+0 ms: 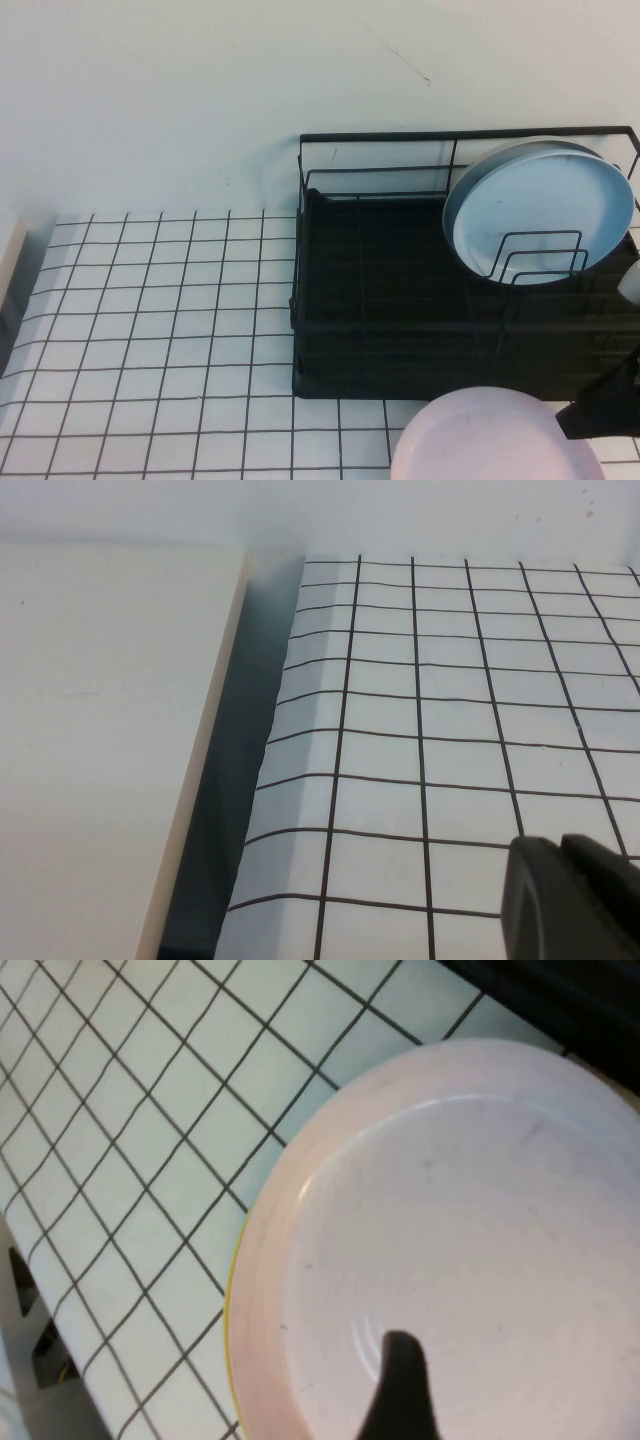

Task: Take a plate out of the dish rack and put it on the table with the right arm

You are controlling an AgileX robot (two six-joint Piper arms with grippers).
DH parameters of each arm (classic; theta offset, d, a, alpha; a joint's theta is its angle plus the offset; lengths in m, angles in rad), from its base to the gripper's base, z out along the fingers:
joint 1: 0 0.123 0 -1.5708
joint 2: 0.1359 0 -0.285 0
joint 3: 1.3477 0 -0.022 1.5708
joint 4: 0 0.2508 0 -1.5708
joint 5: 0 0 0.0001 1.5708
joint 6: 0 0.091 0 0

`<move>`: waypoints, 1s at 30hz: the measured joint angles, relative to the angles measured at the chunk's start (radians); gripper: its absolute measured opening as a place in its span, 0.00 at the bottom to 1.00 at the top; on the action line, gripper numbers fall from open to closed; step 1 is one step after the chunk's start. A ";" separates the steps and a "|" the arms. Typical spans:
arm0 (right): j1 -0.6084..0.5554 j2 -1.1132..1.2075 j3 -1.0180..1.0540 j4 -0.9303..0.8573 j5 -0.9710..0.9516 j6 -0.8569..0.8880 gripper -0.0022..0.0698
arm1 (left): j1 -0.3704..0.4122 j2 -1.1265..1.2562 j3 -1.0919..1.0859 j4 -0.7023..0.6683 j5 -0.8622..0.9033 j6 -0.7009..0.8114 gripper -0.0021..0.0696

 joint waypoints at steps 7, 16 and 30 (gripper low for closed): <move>0.000 -0.004 -0.175 -0.164 0.147 0.221 0.53 | 0.000 0.000 0.000 0.000 0.000 0.000 0.02; 0.000 -0.314 -0.165 -0.018 0.150 0.098 0.06 | 0.000 0.000 0.000 0.000 0.000 0.000 0.02; 0.000 -1.013 0.135 0.084 -0.221 0.041 0.04 | 0.000 0.000 0.000 0.000 0.000 0.000 0.02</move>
